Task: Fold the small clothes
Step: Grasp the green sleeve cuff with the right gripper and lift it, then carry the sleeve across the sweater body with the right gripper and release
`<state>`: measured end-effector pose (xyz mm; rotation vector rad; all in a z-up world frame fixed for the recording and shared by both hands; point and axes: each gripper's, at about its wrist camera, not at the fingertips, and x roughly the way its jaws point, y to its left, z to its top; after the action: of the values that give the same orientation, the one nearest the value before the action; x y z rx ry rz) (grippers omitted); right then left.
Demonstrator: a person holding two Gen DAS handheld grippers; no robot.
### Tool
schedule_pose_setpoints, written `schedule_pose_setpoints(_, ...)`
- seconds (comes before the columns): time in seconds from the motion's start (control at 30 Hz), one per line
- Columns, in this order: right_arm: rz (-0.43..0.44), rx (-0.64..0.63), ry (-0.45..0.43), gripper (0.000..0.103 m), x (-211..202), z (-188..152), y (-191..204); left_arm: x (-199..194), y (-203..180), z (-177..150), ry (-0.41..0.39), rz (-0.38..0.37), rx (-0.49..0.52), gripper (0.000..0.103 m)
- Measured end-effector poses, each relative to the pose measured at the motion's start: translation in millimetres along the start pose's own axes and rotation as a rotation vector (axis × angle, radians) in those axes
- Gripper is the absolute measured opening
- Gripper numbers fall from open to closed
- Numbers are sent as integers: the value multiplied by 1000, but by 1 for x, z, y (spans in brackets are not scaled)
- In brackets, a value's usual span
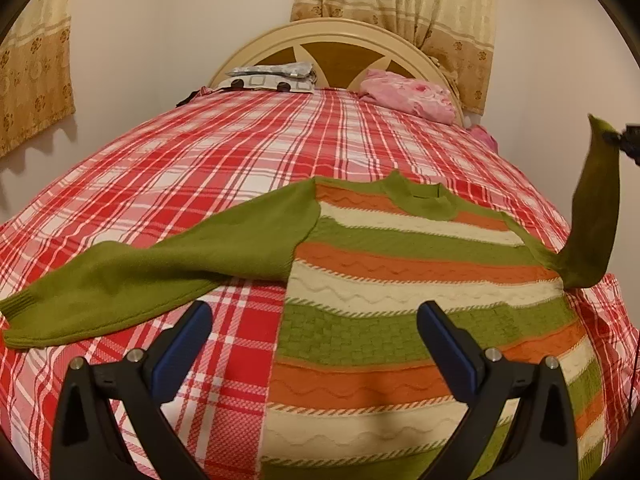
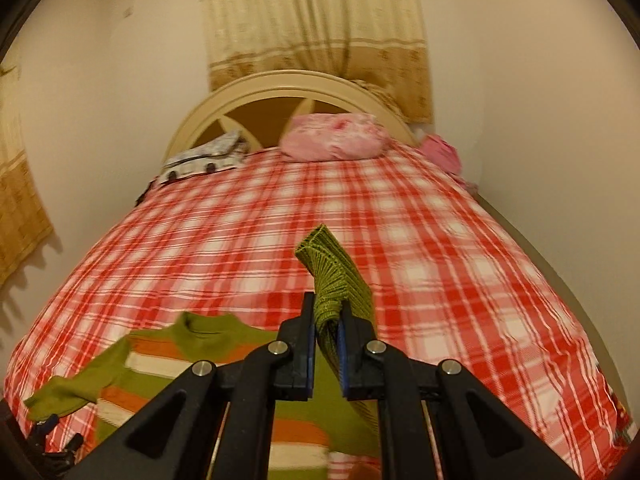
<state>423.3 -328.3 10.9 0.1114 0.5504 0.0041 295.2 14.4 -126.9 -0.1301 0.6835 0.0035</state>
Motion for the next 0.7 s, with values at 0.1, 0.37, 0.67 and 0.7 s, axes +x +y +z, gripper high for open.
schedule_pose_setpoints(0.1,37,-46,-1,8,7,3,35,1,9,-2,4,-1,-21,103)
schedule_pose_setpoints(0.37,164,-71,19,8,37,-10,126,7,33,-7,25,4,-69,103)
schedule_pose_setpoints(0.67,267,-123,85,8,81,-63,224,7,59,-11,32,36,-100,103)
schedule_pose_setpoints(0.7,275,-131,98,8,87,-72,235,7,61,-11,32,39,-105,103)
